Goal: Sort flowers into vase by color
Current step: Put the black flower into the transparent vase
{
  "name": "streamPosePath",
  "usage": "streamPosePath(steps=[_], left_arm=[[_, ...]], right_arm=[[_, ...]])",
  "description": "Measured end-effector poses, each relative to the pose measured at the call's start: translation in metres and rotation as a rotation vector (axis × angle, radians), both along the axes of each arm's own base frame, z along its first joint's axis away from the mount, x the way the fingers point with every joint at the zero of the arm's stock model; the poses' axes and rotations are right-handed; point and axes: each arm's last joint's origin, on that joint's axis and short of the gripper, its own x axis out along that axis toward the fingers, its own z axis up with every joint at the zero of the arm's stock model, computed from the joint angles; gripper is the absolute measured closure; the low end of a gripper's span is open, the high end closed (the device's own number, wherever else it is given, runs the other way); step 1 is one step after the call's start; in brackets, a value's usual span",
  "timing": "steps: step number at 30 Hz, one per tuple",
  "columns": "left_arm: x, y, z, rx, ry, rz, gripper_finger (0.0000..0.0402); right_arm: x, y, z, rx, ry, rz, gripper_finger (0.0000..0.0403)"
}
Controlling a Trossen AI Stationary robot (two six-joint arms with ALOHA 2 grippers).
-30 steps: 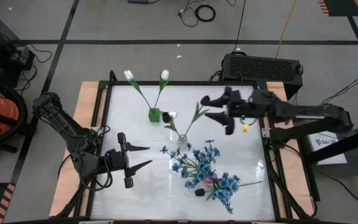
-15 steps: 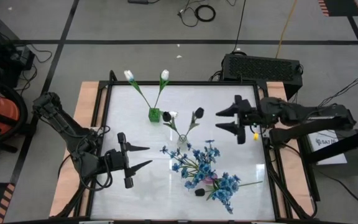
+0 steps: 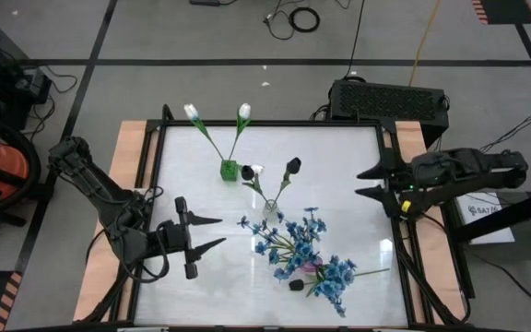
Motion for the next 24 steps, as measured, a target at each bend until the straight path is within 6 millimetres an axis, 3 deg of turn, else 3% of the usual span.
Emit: streamPosePath(steps=[6, 11, 16, 20, 24], left_arm=[[0.000, 0.000, -0.002, -0.059, -0.001, -0.003, 0.0192], [0.000, -0.001, -0.003, -0.158, -0.011, -0.019, 0.0192], [0.006, -0.008, -0.012, -0.189, 0.009, -0.035, 0.0192], [0.012, -0.013, -0.020, -0.173, 0.025, -0.034, 0.0192], [0.015, -0.017, -0.021, -0.189, 0.008, -0.035, 0.0192]], right_arm=[[-0.013, 0.006, -0.014, 0.095, 0.167, 0.008, 0.0177], [-0.008, 0.021, -0.022, 0.182, 0.273, 0.021, 0.0177], [0.002, 0.043, -0.030, 0.132, 0.348, 0.128, 0.0177], [0.008, 0.069, -0.054, 0.096, 0.396, 0.227, 0.0177], [0.007, 0.096, -0.093, 0.117, 0.410, 0.319, 0.0177]])
